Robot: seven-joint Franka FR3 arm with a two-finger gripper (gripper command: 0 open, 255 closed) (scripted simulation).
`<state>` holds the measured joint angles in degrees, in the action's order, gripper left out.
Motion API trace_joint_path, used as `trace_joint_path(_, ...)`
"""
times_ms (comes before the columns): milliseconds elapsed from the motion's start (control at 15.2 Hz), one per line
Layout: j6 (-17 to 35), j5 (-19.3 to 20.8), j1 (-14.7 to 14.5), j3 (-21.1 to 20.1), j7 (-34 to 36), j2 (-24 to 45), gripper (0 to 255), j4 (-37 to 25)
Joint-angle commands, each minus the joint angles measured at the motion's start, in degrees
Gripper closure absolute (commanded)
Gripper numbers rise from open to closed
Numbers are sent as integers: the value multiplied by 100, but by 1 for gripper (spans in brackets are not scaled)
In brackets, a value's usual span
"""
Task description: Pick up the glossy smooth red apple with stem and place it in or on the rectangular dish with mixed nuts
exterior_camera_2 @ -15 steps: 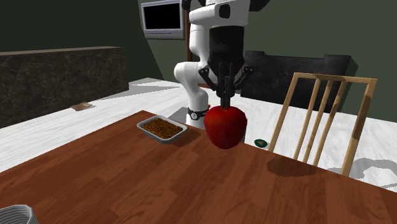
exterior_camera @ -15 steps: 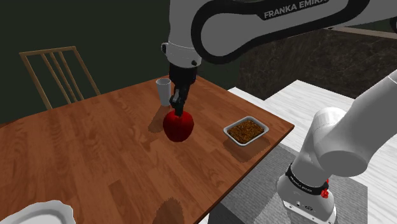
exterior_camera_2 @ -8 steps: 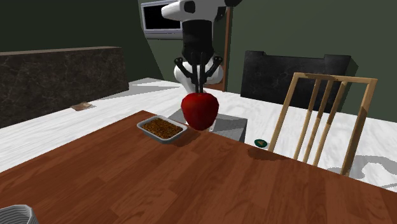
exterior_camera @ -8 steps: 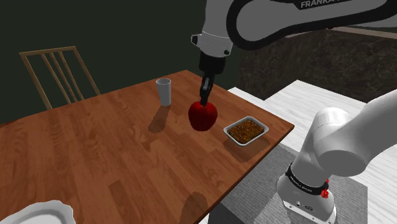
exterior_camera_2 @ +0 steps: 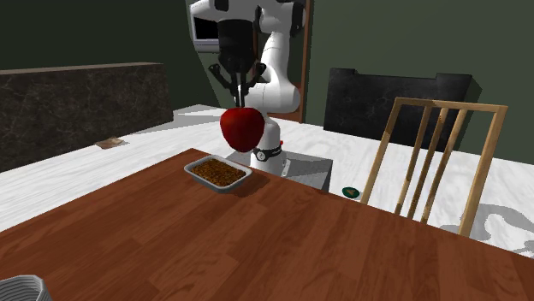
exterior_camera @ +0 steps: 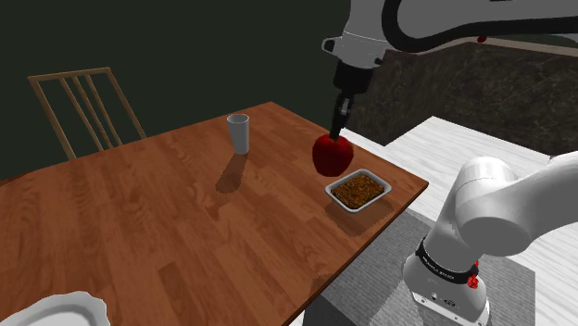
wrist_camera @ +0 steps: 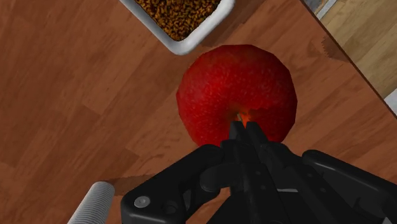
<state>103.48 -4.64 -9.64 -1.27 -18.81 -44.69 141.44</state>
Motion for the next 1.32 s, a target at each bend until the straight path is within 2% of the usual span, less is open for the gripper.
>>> trace_joint_path(0,-245,134,93,222,-226,-267,255,40)
trace_joint_path(594,-1161,914,589,1292,-1320,-1139,255,26)
trace_joint_path(1254,-508,1018,665,1390,-1356,-1360,255,903)
